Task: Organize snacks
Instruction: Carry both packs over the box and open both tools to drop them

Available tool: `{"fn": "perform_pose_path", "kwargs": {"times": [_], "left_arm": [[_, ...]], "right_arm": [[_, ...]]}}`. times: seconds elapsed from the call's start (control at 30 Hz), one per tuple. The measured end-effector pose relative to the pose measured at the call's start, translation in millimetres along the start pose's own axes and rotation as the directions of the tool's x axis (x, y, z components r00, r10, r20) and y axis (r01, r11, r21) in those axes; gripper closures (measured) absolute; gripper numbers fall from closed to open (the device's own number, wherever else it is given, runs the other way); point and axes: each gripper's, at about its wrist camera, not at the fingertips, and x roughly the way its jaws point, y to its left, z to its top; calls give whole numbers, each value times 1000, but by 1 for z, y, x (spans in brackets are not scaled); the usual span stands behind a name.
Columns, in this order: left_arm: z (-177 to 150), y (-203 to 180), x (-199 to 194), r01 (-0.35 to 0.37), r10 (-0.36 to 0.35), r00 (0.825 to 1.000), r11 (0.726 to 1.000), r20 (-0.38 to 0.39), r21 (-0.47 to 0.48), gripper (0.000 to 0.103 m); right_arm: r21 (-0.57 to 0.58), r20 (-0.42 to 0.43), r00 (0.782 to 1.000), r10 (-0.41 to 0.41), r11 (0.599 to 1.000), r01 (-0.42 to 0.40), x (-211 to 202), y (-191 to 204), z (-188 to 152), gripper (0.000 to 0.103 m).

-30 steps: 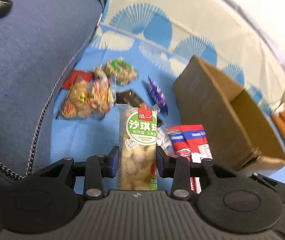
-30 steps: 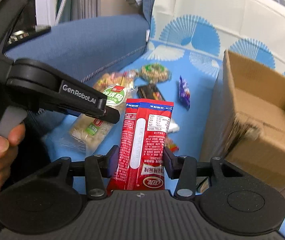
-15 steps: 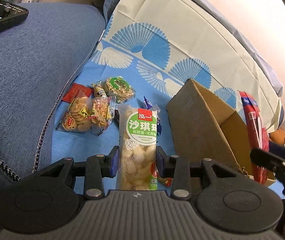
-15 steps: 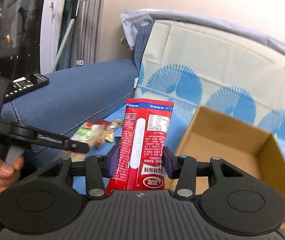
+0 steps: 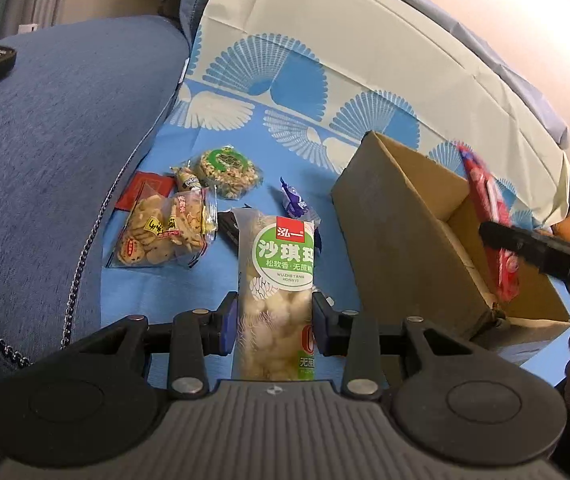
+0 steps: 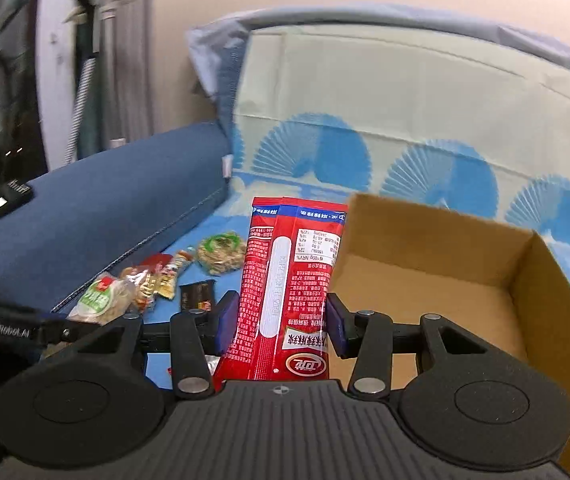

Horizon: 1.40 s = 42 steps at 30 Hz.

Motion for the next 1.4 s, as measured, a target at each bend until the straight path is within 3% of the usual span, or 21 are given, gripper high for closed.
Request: {"fn": "perform_pose_path", "kwargs": {"times": [0.2,0.37,0.6,0.9,1.4], "left_arm": [[10,-2,3,-42,38,998,996,-44,-80,62],[34,-28,6,-56,54,998,996,-32,-63,62],[72,-95,19,19,-18,999,1000,34,-20,62],[89,-179,47,139,-140,989,990,53,33,62],[97,-232,73,210,-214,976,975,44,72,62]], "right_arm": [[71,13,999,-35,997,34,-4,-17,6,55],[158,-19,994,-105,982,107,-2,-44,9,55],[298,-96,976,-197,929,217,-1,-87,3,55],[370,-106,960,-259,886,280,-9,-114,-3,55],[419,-112,952,-285,855,306,-12,-133,-6,55]]}}
